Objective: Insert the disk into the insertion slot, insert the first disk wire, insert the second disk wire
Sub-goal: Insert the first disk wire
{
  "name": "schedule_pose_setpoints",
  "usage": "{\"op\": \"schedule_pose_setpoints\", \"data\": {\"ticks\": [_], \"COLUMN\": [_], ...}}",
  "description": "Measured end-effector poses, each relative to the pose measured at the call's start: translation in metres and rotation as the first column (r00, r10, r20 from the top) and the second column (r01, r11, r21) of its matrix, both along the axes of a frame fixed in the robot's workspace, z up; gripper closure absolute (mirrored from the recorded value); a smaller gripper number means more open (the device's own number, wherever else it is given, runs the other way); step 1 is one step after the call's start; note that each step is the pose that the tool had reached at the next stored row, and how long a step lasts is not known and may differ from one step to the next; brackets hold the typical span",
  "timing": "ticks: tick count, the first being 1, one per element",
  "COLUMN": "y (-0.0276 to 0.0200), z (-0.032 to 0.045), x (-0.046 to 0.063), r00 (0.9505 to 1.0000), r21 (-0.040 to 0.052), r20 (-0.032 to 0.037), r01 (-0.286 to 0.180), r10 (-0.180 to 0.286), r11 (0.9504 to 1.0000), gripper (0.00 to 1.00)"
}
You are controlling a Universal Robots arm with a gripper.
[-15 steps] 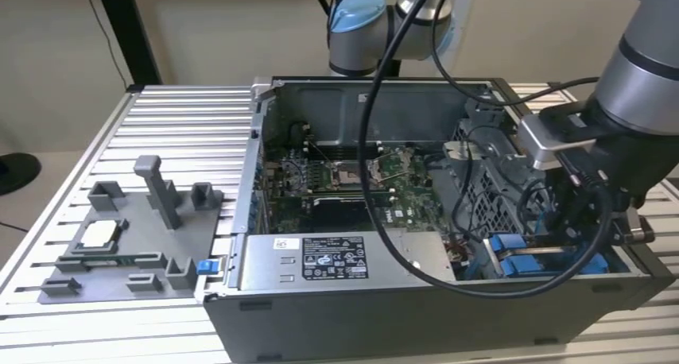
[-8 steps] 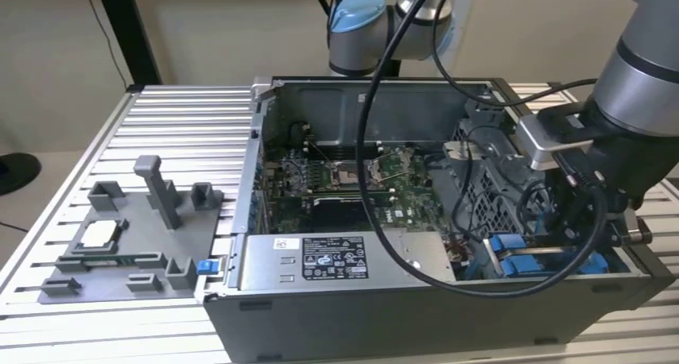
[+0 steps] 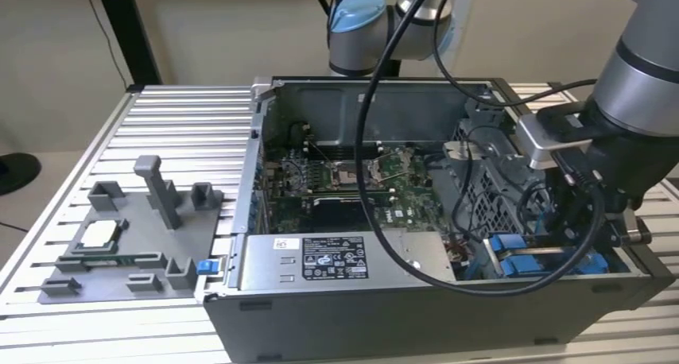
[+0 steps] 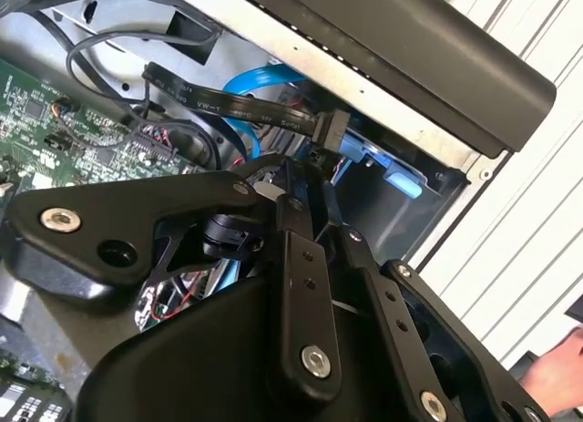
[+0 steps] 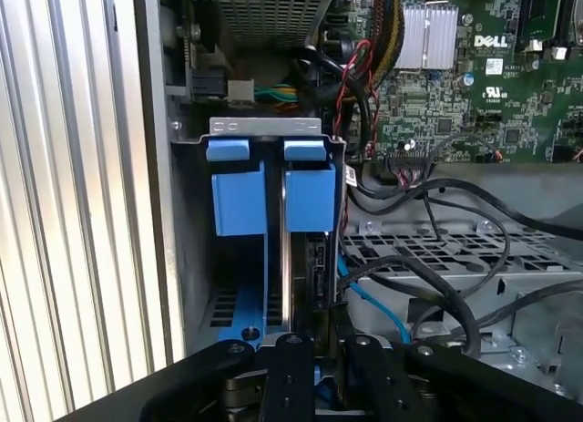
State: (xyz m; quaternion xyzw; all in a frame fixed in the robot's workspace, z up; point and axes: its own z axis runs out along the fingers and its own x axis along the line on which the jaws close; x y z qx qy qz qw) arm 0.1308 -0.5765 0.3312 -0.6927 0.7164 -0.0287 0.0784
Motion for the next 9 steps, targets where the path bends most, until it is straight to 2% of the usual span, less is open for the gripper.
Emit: {"op": "schedule_pose_setpoints", "data": {"ticks": [9], "y": [0.0005], "z": [-0.0052], "x": [-0.0007], "r00": [0.9998], "r21": [0.0001], "r20": [-0.0001], "r01": [0.02], "r10": [-0.02], "r11": [0.9998], "gripper": [1.0]}}
